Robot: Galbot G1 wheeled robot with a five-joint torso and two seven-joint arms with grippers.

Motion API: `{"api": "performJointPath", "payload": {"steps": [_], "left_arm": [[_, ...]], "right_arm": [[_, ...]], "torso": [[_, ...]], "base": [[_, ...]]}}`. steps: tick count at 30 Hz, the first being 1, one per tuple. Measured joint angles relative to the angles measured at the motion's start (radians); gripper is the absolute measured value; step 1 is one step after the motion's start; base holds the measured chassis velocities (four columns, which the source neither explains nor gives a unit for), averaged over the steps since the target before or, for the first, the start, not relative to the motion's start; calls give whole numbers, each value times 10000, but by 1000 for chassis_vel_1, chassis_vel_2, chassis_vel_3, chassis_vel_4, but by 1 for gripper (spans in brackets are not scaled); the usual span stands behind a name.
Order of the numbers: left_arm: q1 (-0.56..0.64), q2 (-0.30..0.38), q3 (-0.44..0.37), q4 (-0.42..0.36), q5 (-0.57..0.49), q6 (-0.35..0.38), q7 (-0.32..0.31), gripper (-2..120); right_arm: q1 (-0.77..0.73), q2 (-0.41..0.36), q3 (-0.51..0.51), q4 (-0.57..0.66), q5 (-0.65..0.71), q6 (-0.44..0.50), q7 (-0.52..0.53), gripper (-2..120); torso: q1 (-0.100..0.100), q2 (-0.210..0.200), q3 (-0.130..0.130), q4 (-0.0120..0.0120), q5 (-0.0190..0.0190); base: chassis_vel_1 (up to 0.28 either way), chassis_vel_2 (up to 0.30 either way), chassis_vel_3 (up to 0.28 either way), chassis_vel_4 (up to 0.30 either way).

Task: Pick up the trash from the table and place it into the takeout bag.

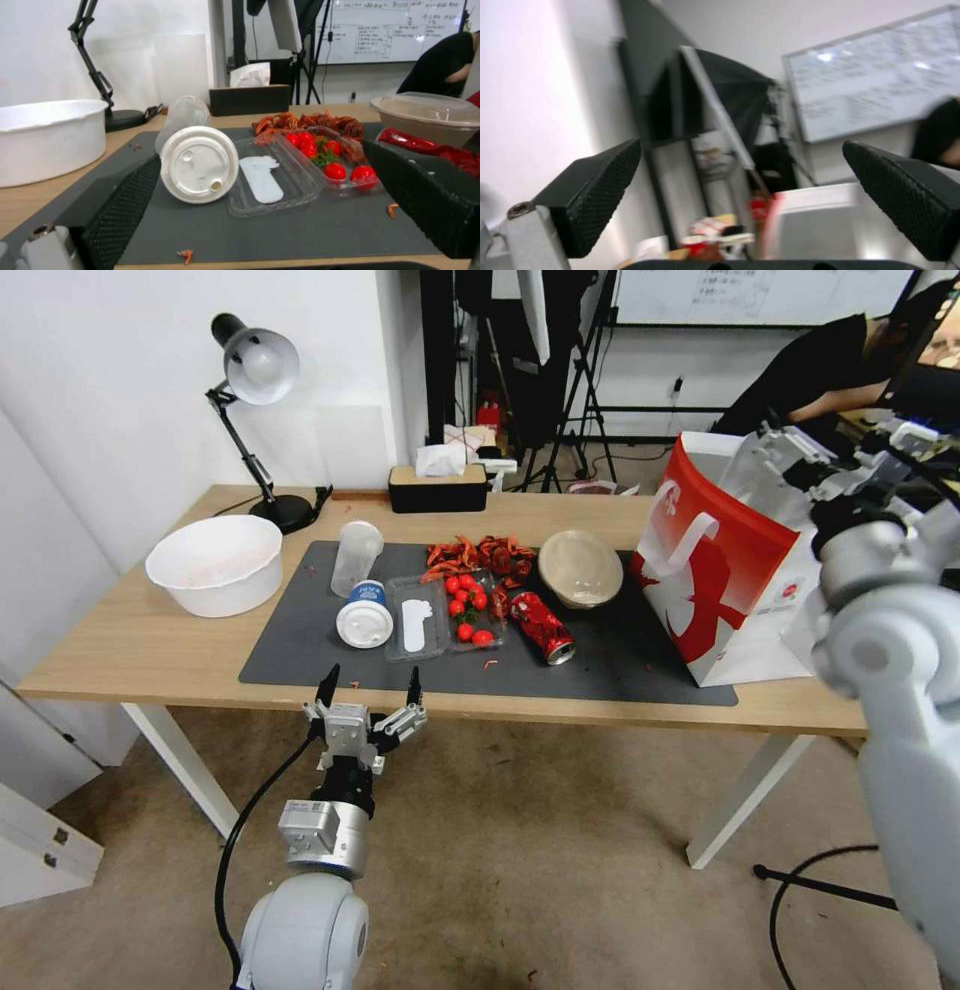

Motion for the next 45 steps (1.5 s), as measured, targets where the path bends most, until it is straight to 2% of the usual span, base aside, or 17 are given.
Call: {"api": "performJointPath", "payload": {"steps": [3,5,7,9,10,14,16,20,23,27,36,45], "left_arm": [[-35,-1,-18,18,-39,-26,-6,100],[-36,0,-18,19,-40,-27,-6,100],[-60,0,-23,57,-60,-52,-8,100],[-62,0,-24,61,-61,-53,-9,100],[-69,0,-23,77,-68,-57,-8,100],[-86,-1,-25,101,-78,-70,-10,100],[-94,-1,-25,123,-85,-87,-8,100],[-97,0,-30,145,-99,-96,-10,100],[-126,0,-58,210,-163,-125,-10,100],[-142,0,-99,261,-219,-132,-14,100],[-106,0,-99,263,-223,-134,-15,100],[-105,0,-129,249,-224,-137,-14,100]], "right_arm": [[-1391,177,-249,1036,-1174,710,-769,100],[-1531,202,-278,1109,-1322,792,-816,100],[-2918,468,-594,1471,-2895,1752,-1175,100],[-3016,490,-618,1479,-3028,1841,-1191,100],[-3401,577,-711,1503,-3563,2178,-1229,100],[-3924,699,-832,1506,-4335,2608,-1240,100],[-4323,813,-891,1443,-4958,2985,-1231,100],[-4859,964,-982,1252,-5627,3442,-1176,100],[-6049,1280,-1220,399,-6763,4553,-761,100],[-6792,1552,-1483,-436,-7203,5224,-11,100],[-6914,1794,-1840,-1113,-7058,5361,646,100],[-5813,1606,-2302,-824,-5911,4207,347,100]], "torso": [[-3,3,-1,1,-3],[-2,2,0,1,-3],[-3,2,-1,0,0],[-2,2,-1,-1,0],[-2,2,0,-2,0],[-3,2,-1,-2,0],[-2,3,-1,5,-3],[-3,2,-1,0,-1],[-3,2,0,-2,1],[-2,2,0,0,1],[0,0,0,0,0],[0,0,1,1,0]], "base": [[0,0,0,0],[0,0,0,0],[0,0,0,0],[0,0,0,0],[0,0,0,0],[0,0,0,0],[0,0,0,0],[0,0,0,0],[0,0,0,0],[0,0,0,0],[0,0,0,0],[0,0,0,0]]}}
